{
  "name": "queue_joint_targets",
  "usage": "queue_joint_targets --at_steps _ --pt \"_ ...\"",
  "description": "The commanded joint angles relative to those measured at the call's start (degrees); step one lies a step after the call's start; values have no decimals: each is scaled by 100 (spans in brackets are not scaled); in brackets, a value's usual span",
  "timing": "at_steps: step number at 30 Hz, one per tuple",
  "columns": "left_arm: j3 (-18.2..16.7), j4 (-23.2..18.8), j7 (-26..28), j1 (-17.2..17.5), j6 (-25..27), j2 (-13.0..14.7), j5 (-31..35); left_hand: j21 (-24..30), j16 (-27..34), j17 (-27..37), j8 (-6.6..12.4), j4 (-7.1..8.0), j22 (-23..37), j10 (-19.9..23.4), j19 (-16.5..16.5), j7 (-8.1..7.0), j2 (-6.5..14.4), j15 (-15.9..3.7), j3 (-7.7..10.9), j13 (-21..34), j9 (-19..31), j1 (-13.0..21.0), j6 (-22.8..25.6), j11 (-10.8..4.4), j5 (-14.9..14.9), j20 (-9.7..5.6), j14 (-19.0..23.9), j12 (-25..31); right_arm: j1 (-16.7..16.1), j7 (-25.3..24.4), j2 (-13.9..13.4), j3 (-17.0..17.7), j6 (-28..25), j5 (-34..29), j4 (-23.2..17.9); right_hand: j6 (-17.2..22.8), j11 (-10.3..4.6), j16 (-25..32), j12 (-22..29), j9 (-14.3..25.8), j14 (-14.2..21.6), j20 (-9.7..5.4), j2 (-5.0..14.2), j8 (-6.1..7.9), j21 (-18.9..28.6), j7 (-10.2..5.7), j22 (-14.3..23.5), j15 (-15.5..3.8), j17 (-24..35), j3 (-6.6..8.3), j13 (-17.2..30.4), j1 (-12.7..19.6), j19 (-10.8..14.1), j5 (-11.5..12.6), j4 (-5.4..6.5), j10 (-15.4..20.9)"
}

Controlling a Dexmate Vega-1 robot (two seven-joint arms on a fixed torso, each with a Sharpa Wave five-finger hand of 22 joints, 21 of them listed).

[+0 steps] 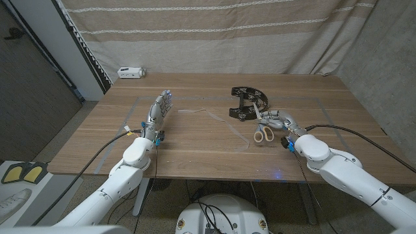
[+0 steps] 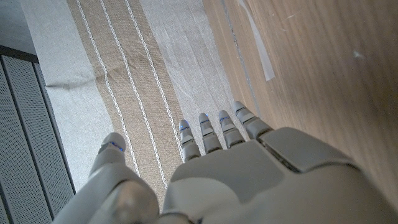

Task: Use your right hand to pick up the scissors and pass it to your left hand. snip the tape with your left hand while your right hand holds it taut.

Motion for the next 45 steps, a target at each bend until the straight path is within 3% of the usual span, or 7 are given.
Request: queue_joint_targets --at_steps 1,10,22,35,45 --pt "-42 -21 -37 60 9 -2 -109 17 -14 34 2 11 17 -8 16 5 -3 -733 -27 17 17 22 44 1 54 -376 -17 -17 -125 -39 90 174 337 406 -114 39 12 -5 -23 20 100 -907 702 -4 86 -2 45 -177 4 83 17 815 -9 20 -51 9" --pt "-41 -78 -20 85 60 47 -77 17 -16 33 -2 13 17 -10 15 13 0 -740 -34 16 17 22 37 -2 54 -373 -21 -17 -191 79 212 319 827 638 -240 -72 55 -128 -118 19 -22 -909 724 -124 306 45 168 -181 -42 85 22 901 -69 45 -40 -110" --pt "-58 -137 83 132 34 64 17 18 -12 35 2 22 17 14 16 15 -3 -748 -52 16 17 2 54 1 54 -378 -14 -8 -182 184 420 433 878 1284 -170 -151 -8 -165 -195 27 -29 -894 739 -214 445 -47 254 -179 -35 79 38 930 -238 61 5 -218" --pt "-50 -185 41 129 44 55 -14 30 1 35 22 34 18 63 47 32 -2 -751 -75 16 18 -22 117 -4 59 -396 23 9 -36 662 652 415 1458 1776 94 -124 -35 -181 -218 36 -29 -896 766 -242 541 -115 309 -176 -19 86 56 941 -366 74 49 -225" --pt "-36 -255 6 175 15 13 -77 34 10 35 24 39 18 154 64 28 2 -760 -90 16 18 -32 142 -10 64 -402 61 39 73 645 746 325 1579 1832 266 -107 -47 -187 -235 40 -26 -898 761 -257 600 -115 338 -176 -11 85 65 947 -434 77 66 -239"
